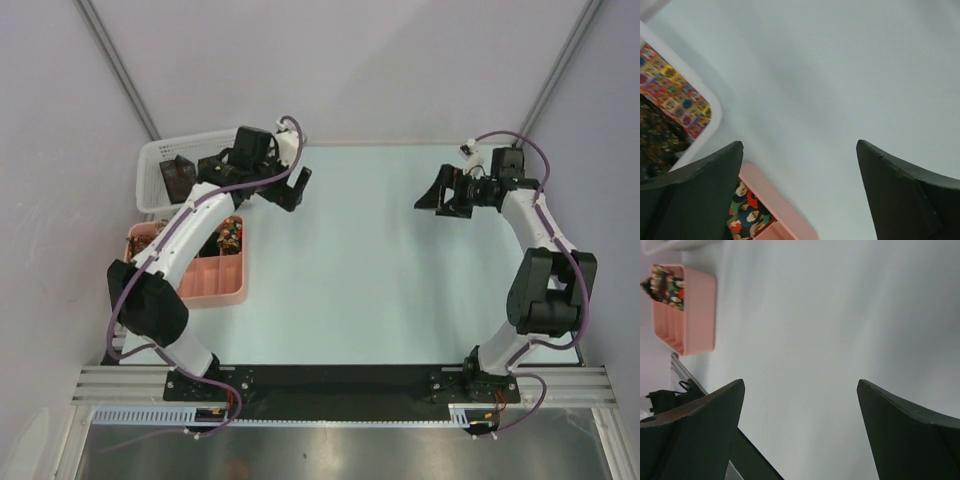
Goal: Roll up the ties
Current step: Reset both arms
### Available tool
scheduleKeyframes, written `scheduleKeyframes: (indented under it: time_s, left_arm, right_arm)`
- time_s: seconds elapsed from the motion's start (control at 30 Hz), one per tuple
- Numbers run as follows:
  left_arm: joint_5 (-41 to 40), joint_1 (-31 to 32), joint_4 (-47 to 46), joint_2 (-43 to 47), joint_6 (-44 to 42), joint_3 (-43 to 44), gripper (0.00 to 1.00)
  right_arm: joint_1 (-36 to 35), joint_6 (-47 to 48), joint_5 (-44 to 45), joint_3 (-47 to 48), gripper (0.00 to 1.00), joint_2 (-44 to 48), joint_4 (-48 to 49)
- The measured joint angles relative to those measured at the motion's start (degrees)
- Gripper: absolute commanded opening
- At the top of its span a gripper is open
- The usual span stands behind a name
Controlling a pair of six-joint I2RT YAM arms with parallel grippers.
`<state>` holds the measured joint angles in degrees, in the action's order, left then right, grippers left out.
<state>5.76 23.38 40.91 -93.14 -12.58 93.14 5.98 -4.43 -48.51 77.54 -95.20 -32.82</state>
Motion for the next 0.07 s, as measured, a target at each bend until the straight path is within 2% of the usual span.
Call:
scheduleKeyframes:
  time_s: [0.07]
  left_arm:
    - [0.7, 0.0, -2.0, 0.1, 1.4, -4.5, 0.99]
  right_arm:
    - [-0.1, 1.9, 2.9, -2.8, 1.00, 0.5, -0.6]
